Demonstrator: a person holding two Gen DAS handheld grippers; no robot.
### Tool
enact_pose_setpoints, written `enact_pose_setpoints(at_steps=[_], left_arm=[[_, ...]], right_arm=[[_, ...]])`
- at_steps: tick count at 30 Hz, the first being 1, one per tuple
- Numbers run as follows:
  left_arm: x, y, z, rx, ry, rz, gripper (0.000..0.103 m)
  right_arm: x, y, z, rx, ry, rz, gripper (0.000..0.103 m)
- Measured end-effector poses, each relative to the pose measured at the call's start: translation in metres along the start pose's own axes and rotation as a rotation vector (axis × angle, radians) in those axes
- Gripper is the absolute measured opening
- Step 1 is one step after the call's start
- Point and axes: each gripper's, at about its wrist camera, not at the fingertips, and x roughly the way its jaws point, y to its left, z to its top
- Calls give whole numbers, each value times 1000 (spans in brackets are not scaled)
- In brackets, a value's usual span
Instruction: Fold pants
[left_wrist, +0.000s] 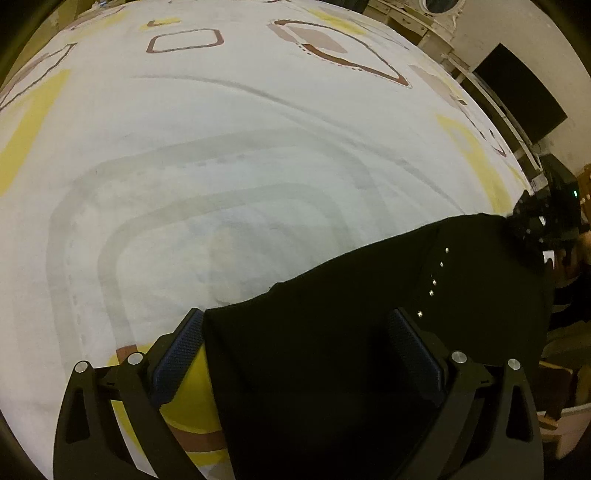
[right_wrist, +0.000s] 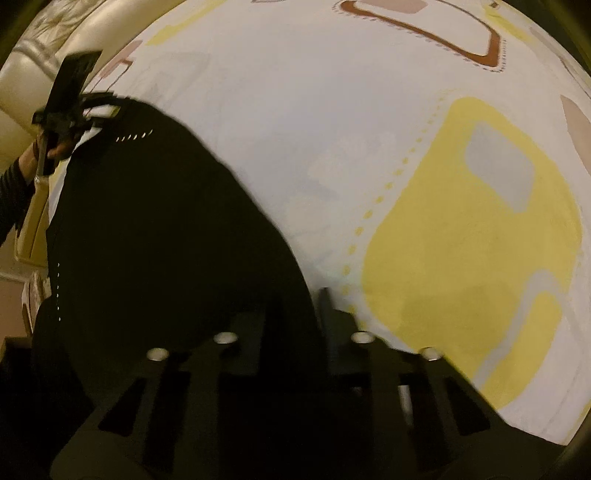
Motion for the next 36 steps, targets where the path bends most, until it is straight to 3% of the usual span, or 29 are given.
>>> enact_pose_setpoints(at_steps=[1, 2, 3, 5, 7, 10, 11, 17, 23, 29, 36], left_arm=[[2, -1, 0, 7, 4, 14, 93], [4, -5, 1, 30, 3, 50, 77], [4, -10, 1, 68, -7, 98, 71], [1, -9, 2, 80, -9, 110, 35], [-4, -3, 8, 35, -9, 58, 32], [-10, -14, 11, 72, -47, 118, 29], [-15, -16, 12, 62, -68, 108, 23], [-73, -18, 7, -32, -258, 29, 23], [-100, -42, -35, -21, -317, 39, 23], [-126, -60, -93, -48, -369, -9, 23], [-125, -73, -165, -71, -342, -21, 23]], right_arm=[[-1, 4, 1, -4, 0, -8, 8], [-1, 7, 1, -13, -3, -26, 8], [-2, 10, -1, -23, -8, -47, 7], [-8, 12, -2, -33, -25, -85, 7], [-17, 12, 1, -29, -66, -134, 6], [-33, 9, 6, 4, -138, -200, 6], [-38, 10, 7, 10, -161, -223, 6], [-70, 35, -12, -10, -306, -361, 6], [-84, 91, -64, -61, -410, -467, 6], [-80, 144, -113, -68, -483, -528, 7], [-57, 186, -174, -69, -494, -552, 8]])
